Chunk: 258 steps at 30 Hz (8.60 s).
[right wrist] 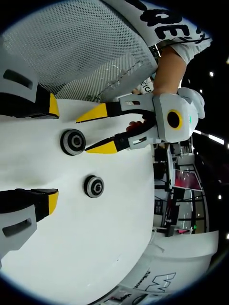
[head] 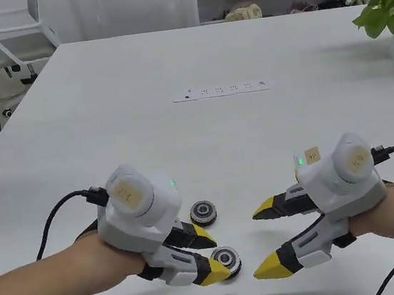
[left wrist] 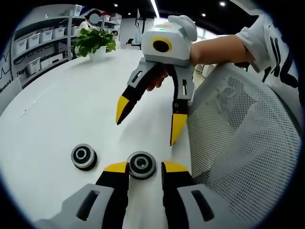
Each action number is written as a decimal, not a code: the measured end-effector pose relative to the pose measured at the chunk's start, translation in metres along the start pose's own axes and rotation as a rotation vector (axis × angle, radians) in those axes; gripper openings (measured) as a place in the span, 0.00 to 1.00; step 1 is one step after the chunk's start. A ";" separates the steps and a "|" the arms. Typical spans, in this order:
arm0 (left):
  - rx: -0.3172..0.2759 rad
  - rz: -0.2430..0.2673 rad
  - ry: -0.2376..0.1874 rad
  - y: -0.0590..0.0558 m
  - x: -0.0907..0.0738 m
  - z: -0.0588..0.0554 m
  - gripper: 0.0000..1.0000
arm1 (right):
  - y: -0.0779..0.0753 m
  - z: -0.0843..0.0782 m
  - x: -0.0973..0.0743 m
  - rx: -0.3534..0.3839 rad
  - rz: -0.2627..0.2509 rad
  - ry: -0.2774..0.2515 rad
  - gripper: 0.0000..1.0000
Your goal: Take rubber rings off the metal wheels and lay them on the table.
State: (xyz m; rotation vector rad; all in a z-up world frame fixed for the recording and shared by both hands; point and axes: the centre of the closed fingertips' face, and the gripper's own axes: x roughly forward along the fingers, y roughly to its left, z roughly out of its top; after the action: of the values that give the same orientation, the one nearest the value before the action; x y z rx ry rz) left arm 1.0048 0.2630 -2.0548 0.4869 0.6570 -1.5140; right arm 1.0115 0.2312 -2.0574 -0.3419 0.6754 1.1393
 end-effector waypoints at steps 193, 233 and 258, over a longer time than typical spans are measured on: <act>0.084 0.108 -0.011 0.004 0.006 -0.003 0.09 | 0.016 0.013 0.022 0.397 0.105 -0.066 0.00; 0.097 0.093 -0.046 0.004 0.005 -0.003 0.09 | 0.019 0.025 0.021 0.392 0.126 -0.114 0.00; 0.083 0.085 -0.039 0.004 0.006 -0.003 0.09 | 0.016 0.022 0.021 0.389 0.116 -0.108 0.00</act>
State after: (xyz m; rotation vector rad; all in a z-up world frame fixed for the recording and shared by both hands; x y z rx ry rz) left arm 1.0081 0.2605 -2.0608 0.5405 0.5387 -1.4708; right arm 1.0098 0.2656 -2.0531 0.0898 0.8102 1.0988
